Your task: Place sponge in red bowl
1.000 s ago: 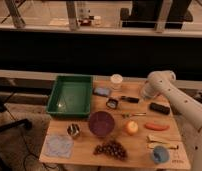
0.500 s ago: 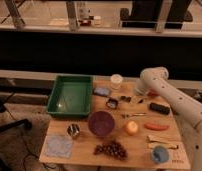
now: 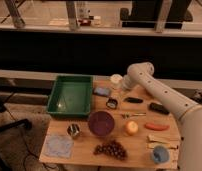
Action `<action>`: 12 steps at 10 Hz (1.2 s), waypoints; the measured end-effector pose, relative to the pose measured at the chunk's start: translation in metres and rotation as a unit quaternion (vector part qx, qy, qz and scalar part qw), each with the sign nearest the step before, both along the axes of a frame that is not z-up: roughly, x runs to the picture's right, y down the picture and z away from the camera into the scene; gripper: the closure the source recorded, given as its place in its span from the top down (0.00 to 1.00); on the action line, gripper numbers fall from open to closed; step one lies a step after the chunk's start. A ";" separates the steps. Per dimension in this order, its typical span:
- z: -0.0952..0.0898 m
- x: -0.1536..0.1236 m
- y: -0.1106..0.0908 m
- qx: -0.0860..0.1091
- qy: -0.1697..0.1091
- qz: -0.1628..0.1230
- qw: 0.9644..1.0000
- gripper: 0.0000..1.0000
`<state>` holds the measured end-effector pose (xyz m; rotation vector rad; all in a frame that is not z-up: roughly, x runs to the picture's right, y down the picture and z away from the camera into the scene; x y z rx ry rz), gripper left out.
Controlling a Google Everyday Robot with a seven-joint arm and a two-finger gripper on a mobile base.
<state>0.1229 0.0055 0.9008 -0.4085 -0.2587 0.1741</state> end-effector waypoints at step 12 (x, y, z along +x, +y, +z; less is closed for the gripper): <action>-0.003 -0.058 -0.018 -0.016 -0.074 0.007 0.997 0.80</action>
